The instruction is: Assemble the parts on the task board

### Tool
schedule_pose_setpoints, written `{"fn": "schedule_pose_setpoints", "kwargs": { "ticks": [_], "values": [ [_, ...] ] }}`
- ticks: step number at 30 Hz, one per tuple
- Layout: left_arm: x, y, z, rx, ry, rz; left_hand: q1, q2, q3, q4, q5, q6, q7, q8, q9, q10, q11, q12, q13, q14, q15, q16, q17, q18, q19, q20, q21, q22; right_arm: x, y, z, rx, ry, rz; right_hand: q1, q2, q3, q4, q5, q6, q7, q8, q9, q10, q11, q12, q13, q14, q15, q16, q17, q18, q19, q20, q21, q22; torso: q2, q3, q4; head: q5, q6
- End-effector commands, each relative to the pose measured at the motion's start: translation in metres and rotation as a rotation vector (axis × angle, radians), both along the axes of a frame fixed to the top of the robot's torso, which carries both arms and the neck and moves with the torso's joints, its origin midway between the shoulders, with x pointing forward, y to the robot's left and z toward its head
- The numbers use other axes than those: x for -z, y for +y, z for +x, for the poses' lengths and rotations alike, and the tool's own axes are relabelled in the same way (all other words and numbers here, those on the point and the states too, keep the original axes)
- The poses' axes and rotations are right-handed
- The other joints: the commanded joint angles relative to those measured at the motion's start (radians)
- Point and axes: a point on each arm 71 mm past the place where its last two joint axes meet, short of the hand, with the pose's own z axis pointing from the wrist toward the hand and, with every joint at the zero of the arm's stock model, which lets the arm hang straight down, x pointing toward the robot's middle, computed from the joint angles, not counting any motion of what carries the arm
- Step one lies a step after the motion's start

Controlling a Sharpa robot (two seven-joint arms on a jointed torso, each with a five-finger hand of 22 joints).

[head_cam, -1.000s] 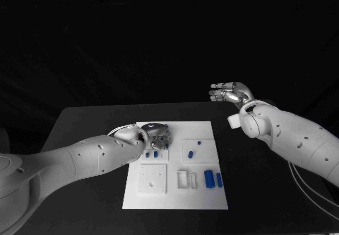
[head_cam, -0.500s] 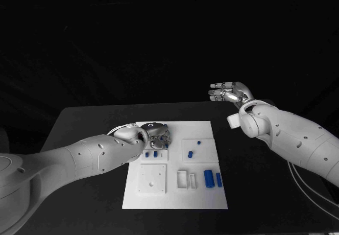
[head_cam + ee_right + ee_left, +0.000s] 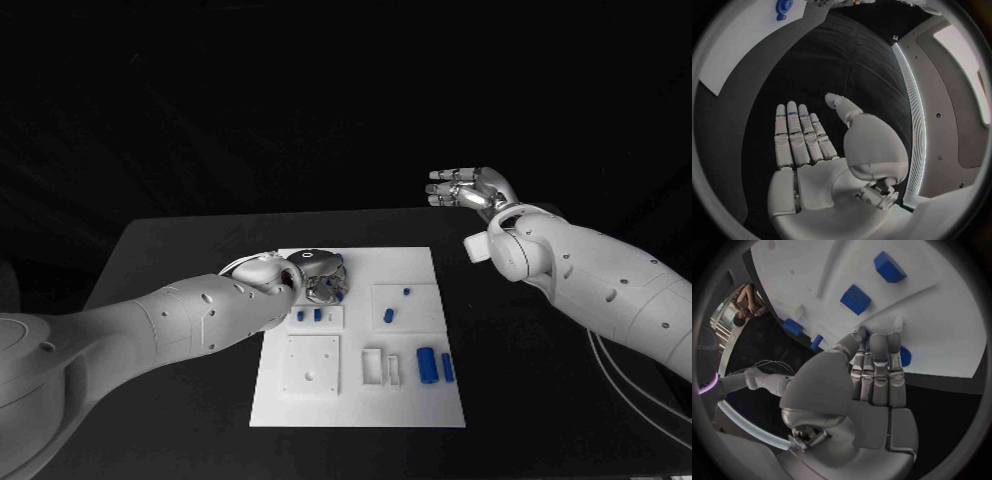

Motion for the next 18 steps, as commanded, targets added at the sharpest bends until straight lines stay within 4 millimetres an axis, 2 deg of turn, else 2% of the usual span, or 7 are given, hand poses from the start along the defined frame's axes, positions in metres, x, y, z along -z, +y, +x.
{"fn": "schedule_pose_setpoints", "kwargs": {
  "ticks": [1,18],
  "values": [
    [0.0047,0.0024,-0.0018,-0.002,-0.008,0.015,0.002,0.012,-0.006,-0.002,0.007,0.017,-0.002,0.0,0.002,0.016,-0.004,0.004,0.002,0.014,-0.006,-0.009,0.0,0.012,0.009,-0.007,0.005,0.016,-0.0005,0.0023,-0.0003,-0.018,-0.004,0.004,-0.006,0.004,-0.001,-0.005,0.005,0.002,0.0,-0.002,-0.001,-0.004,0.0,-0.003,-0.001,-0.006,-0.002,-0.003,-0.001,-0.005,-0.006,0.0,-0.002,0.0,0.0,0.0003,-0.0008,0.0,0.0],
    [-0.003,0.008,-0.0074,-0.021,-0.006,-0.055,-0.007,0.019,-0.01,-0.004,0.007,0.021,-0.003,0.0,0.002,0.02,-0.006,0.004,0.002,0.026,-0.008,-0.027,0.011,0.008,0.02,-0.011,-0.009,0.015,-0.0004,0.0007,-0.0003,-0.015,-0.003,0.003,-0.006,0.004,-0.001,-0.005,0.005,0.002,0.0,-0.002,-0.001,-0.004,0.0,-0.003,-0.001,-0.006,-0.002,-0.003,-0.001,-0.005,-0.006,0.0,-0.002,0.0,-0.001,0.0009,0.0015,0.002,0.006]
  ]
}}
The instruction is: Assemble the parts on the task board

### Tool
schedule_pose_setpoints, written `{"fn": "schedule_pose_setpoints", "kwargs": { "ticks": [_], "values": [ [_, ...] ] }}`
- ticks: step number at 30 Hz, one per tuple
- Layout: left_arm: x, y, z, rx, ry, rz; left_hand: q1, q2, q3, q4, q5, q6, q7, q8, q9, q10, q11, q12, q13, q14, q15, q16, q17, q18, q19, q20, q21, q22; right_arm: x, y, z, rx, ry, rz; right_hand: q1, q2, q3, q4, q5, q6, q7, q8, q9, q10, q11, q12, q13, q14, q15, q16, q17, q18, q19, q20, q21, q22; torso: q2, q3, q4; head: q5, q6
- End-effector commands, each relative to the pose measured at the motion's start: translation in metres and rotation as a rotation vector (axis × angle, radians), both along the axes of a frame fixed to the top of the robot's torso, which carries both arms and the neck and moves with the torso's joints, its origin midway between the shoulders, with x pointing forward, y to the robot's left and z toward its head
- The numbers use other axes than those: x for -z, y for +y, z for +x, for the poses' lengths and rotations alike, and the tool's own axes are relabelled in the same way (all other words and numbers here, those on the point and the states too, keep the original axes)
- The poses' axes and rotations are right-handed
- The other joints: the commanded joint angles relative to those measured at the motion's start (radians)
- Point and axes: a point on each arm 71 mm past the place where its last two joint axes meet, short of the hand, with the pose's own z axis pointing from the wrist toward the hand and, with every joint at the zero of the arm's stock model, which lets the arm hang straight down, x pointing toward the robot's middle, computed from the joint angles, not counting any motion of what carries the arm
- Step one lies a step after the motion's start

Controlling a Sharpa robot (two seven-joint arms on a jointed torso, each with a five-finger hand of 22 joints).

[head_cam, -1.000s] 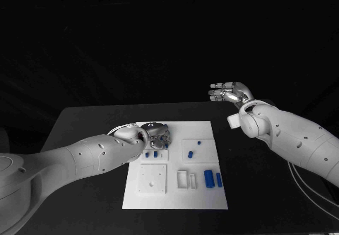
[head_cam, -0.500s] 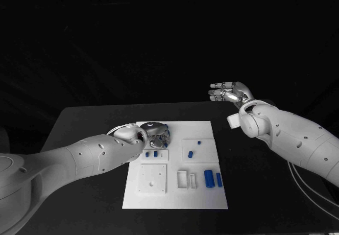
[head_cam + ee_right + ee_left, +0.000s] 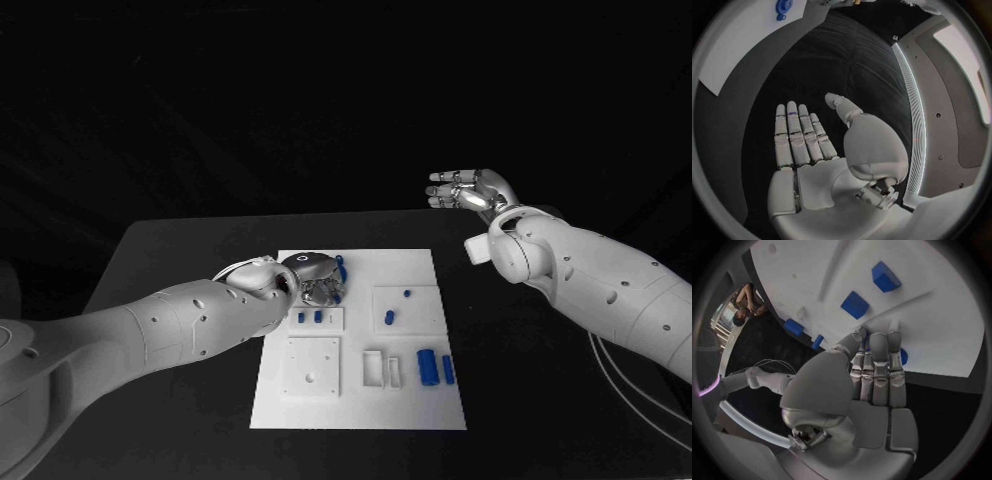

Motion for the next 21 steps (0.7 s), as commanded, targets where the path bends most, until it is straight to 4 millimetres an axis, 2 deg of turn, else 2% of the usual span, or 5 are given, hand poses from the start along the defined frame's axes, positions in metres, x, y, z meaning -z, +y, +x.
{"fn": "schedule_pose_setpoints", "kwargs": {
  "ticks": [1,5,12,15,21],
  "values": [
    [-0.005,0.0,-0.002,-0.017,0.01,-0.041,-0.001,0.006,-0.007,-0.001,0.003,0.005,-0.001,0.002,0.0,0.002,-0.002,0.004,-0.001,0.008,0.002,-0.007,0.001,0.009,0.007,0.001,-0.003,0.019,0.0,0.001,0.0,-0.015,-0.003,0.003,-0.006,0.004,-0.001,-0.005,0.005,0.002,0.0,-0.002,-0.001,-0.004,0.0,-0.003,-0.001,-0.006,-0.002,-0.003,-0.001,-0.005,-0.006,0.0,-0.002,0.0,0.0,0.0005,0.001,0.001,0.001],
    [-0.013,0.004,-0.003,-0.031,0.022,-0.073,-0.003,0.007,-0.007,0.0,0.002,0.005,-0.001,0.002,0.0,0.002,-0.002,0.004,-0.001,0.009,0.002,-0.007,0.002,0.009,0.009,0.001,-0.005,0.018,0.0,-0.001,0.0,-0.011,-0.003,0.001,-0.006,0.004,-0.001,-0.005,0.005,0.002,0.0,-0.002,-0.001,-0.004,0.0,-0.003,-0.001,-0.006,-0.002,-0.003,-0.001,-0.005,-0.006,0.0,-0.002,0.0,-0.001,0.0008,0.0023,0.0,0.001],
    [-0.032,0.015,-0.003,-0.053,0.023,-0.11,-0.003,0.007,-0.009,0.0,-0.002,0.005,-0.001,0.002,0.0,0.002,-0.003,0.004,-0.001,0.01,0.002,-0.008,0.005,0.008,0.01,0.001,-0.009,0.018,0.0,-0.004,-0.001,-0.007,-0.002,-0.001,-0.006,0.004,-0.001,-0.005,0.005,0.002,0.0,-0.002,-0.001,-0.004,0.0,-0.003,-0.001,-0.006,-0.002,-0.003,-0.001,-0.005,-0.006,0.0,-0.002,0.0,0.0,-0.001,0.0036,0.006,0.004],
    [-0.039,0.021,-0.003,-0.064,0.023,-0.115,-0.002,0.007,-0.011,0.0,-0.004,0.005,-0.001,0.002,0.0,0.002,-0.003,0.004,-0.001,0.01,0.002,-0.01,0.006,0.007,0.011,0.001,-0.011,0.019,0.0,-0.005,0.0,-0.006,-0.001,-0.002,-0.006,0.004,-0.001,-0.005,0.005,0.002,0.0,-0.002,-0.001,-0.004,0.0,-0.003,-0.001,-0.006,-0.002,-0.003,-0.001,-0.005,-0.006,0.0,-0.002,0.0,0.0,-0.0014,0.0016,0.01,0.005],
    [-0.046,0.036,-0.001,-0.089,0.036,-0.099,0.0,0.007,-0.013,0.0,-0.007,0.005,-0.001,0.002,0.0,0.002,-0.003,0.004,-0.001,0.01,0.002,-0.011,0.008,0.007,0.012,0.0,-0.014,0.019,0.0,-0.006,0.0,-0.003,0.0,-0.003,-0.006,0.004,-0.001,-0.005,0.005,0.002,0.0,-0.002,-0.001,-0.004,0.0,-0.003,-0.001,-0.006,-0.002,-0.003,-0.001,-0.005,-0.006,0.0,-0.002,0.0,0.0,-0.0015,0.0015,0.014,0.005]
  ]
}}
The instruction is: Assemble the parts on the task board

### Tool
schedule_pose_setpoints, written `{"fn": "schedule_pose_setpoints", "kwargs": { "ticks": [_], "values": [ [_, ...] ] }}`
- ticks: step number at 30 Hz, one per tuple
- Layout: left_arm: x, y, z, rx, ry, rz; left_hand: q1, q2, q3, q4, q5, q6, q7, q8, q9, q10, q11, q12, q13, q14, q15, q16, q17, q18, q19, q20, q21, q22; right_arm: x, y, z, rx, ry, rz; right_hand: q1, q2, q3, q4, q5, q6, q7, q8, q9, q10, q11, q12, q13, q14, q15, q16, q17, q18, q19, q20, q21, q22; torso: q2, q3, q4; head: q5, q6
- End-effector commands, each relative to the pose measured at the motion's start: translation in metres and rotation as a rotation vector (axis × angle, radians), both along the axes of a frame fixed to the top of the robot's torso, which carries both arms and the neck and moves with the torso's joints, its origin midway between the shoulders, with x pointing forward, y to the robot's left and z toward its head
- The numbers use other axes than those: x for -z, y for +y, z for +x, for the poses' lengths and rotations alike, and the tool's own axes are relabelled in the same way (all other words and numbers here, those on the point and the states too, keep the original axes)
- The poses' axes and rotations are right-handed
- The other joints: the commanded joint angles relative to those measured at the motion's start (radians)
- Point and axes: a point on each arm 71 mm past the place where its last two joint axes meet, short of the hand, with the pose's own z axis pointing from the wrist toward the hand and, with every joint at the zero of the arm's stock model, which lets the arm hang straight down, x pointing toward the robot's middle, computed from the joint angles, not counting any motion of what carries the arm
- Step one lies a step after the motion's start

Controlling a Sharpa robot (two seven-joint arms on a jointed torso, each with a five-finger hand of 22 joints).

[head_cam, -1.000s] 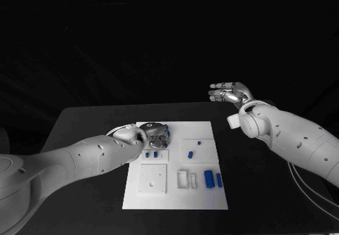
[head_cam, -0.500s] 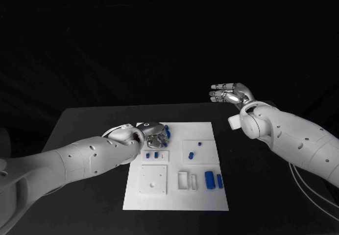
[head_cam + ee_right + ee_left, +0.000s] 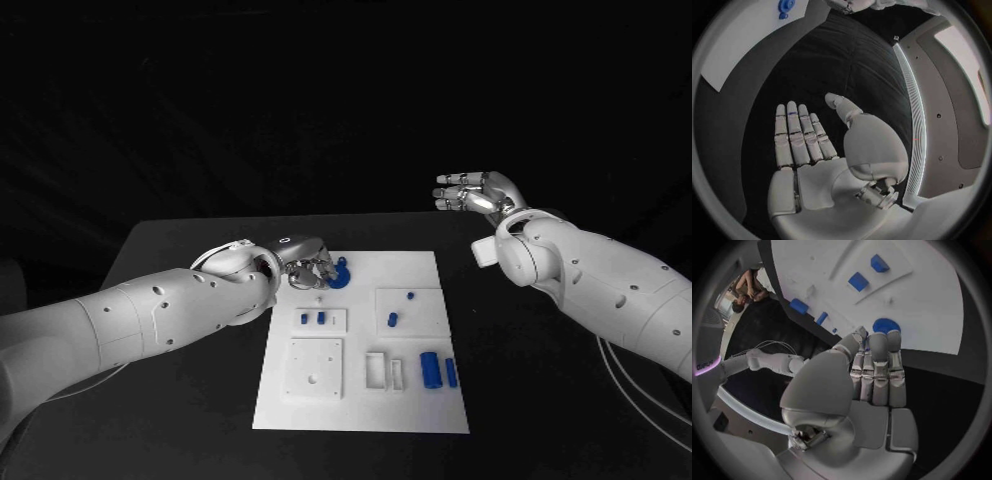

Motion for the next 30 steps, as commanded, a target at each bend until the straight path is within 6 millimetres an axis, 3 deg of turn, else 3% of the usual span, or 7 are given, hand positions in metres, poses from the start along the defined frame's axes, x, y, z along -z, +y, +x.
{"fn": "schedule_pose_setpoints", "kwargs": {
  "ticks": [1,6,11,30],
  "values": [
    [0.0,0.005,0.0,-0.019,0.042,0.013,0.0,0.008,-0.005,0.003,-0.006,0.007,0.001,0.002,0.0,0.002,-0.003,0.004,-0.001,0.007,-0.002,-0.004,0.002,0.006,0.005,0.0,-0.006,0.018,0.0,0.001,0.0,-0.015,-0.001,0.002,-0.006,0.004,-0.001,-0.005,0.005,0.002,0.0,-0.002,-0.001,-0.004,0.0,-0.003,-0.001,-0.006,-0.002,-0.003,-0.001,-0.005,-0.006,0.0,-0.002,0.0,0.001,-0.0007,-0.0008,0.003,0.0],
    [0.0,0.014,0.002,-0.034,0.048,0.023,0.002,0.008,-0.007,0.003,-0.008,0.005,0.001,0.002,0.0,0.0,-0.002,0.004,-0.001,0.006,-0.001,-0.005,0.003,0.006,0.005,0.0,-0.008,0.019,0.0,0.001,0.0,-0.014,0.0,0.002,-0.006,0.004,-0.001,-0.005,0.005,0.002,0.0,-0.002,-0.001,-0.004,0.0,-0.003,-0.001,-0.006,-0.002,-0.003,-0.001,-0.005,-0.006,0.0,-0.002,0.0,0.002,-0.0026,-0.0001,0.006,-0.001],
    [0.002,0.019,0.003,-0.044,0.051,0.033,0.004,0.008,-0.008,0.003,-0.008,0.004,0.002,0.002,0.0,0.0,-0.002,0.004,-0.001,0.006,-0.001,-0.005,0.004,0.006,0.005,0.0,-0.009,0.019,0.0,0.001,0.0,-0.015,-0.001,0.002,-0.006,0.004,-0.001,-0.005,0.005,0.002,0.0,-0.002,-0.001,-0.004,0.0,-0.003,-0.001,-0.006,-0.002,-0.003,-0.001,-0.005,-0.006,0.0,-0.002,0.0,0.002,-0.0002,-0.0014,0.009,-0.002],
    [0.026,0.018,0.001,-0.04,0.082,0.065,0.007,0.009,-0.011,0.006,-0.009,0.003,0.002,0.002,0.0,-0.001,-0.002,0.004,-0.001,0.005,-0.001,-0.007,0.007,0.006,0.006,0.001,-0.011,0.02,0.0,0.003,0.0,-0.019,-0.002,0.004,-0.007,0.004,0.0,-0.004,0.005,0.003,-0.001,-0.002,-0.001,-0.003,0.0,-0.003,-0.001,-0.006,-0.002,-0.003,-0.001,-0.005,-0.006,0.0,-0.002,0.0,0.002,0.0009,-0.0051,0.014,-0.005]
  ]
}}
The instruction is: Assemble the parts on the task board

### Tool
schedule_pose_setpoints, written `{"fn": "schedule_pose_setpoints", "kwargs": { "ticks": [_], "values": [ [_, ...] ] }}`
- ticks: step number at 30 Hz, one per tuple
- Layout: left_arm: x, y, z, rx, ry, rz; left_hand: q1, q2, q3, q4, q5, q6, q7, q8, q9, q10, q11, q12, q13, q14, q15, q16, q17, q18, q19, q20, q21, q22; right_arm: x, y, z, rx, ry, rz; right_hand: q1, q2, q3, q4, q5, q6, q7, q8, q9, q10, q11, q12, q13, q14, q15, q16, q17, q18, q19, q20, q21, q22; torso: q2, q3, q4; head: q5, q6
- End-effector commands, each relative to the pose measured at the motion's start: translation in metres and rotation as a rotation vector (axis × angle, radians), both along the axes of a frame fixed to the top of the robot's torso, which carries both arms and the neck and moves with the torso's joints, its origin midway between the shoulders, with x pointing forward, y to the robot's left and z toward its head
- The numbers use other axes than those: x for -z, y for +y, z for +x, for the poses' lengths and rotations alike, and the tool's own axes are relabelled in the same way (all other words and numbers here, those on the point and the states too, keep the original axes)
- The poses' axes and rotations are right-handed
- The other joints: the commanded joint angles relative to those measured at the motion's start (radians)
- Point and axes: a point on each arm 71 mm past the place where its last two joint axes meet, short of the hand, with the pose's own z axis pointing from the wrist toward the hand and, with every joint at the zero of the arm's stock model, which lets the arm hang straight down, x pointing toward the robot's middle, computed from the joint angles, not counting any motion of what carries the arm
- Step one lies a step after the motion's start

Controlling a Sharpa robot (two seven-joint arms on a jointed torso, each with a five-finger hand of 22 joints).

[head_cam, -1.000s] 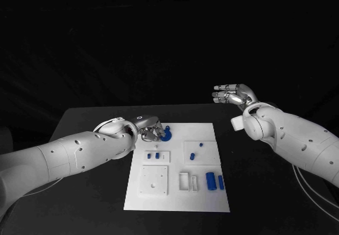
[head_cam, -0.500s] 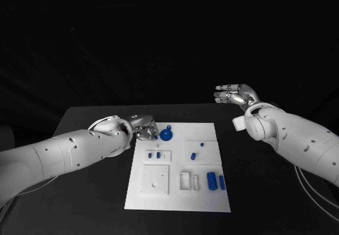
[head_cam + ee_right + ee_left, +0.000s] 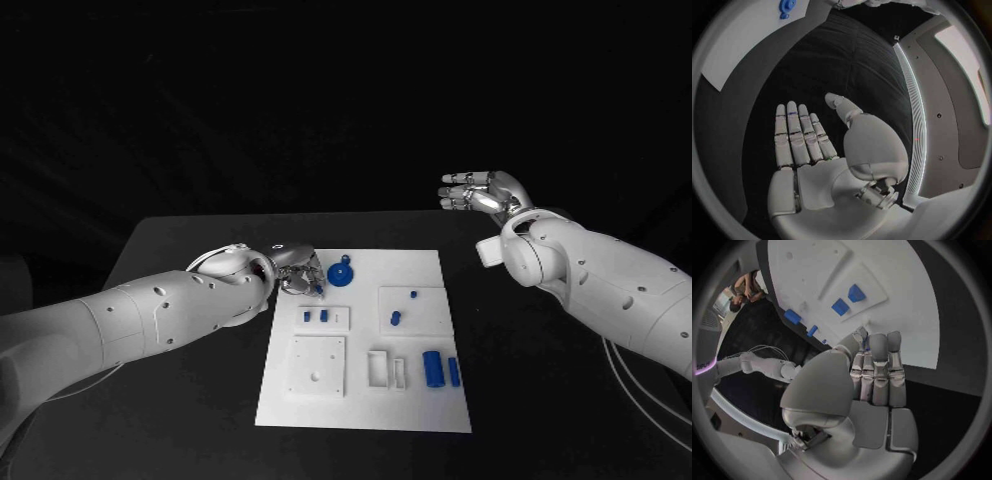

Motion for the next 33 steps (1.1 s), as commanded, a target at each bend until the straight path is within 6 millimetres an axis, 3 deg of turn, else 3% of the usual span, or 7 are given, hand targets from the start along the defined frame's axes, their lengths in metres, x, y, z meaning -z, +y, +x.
{"fn": "schedule_pose_setpoints", "kwargs": {
  "ticks": [1,33],
  "values": [
    [0.0028,-0.002,-0.0009,0.013,0.015,0.002,0.001,0.007,-0.004,-0.001,-0.001,0.003,0.002,0.006,0.001,-0.001,-0.002,0.005,0.002,0.005,-0.001,-0.003,0.001,0.012,0.006,0.0,-0.005,0.02,-0.0004,0.0018,-0.0003,-0.017,-0.003,0.003,-0.007,0.004,0.0,-0.004,0.005,0.003,-0.001,-0.002,-0.001,-0.003,0.0,-0.003,-0.001,-0.006,-0.002,-0.003,-0.001,-0.005,-0.006,0.0,-0.002,0.0,-0.001,0.0005,-0.0009,-0.001,-0.002],
    [0.0087,-0.0029,-0.0022,0.018,0.043,0.022,0.0,0.009,-0.003,0.0,-0.001,0.003,0.002,0.006,0.001,-0.001,-0.002,0.005,0.002,0.005,-0.001,-0.005,0.002,0.013,0.006,0.001,-0.006,0.02,-0.0002,0.0022,-0.0002,-0.017,-0.003,0.004,-0.007,0.005,0.001,-0.005,0.006,0.003,0.0,-0.002,-0.001,-0.003,0.0,-0.003,-0.001,-0.006,-0.002,-0.003,-0.001,-0.005,-0.006,0.0,-0.002,0.0,-0.001,0.0005,0.0002,-0.002,-0.002]
  ]
}}
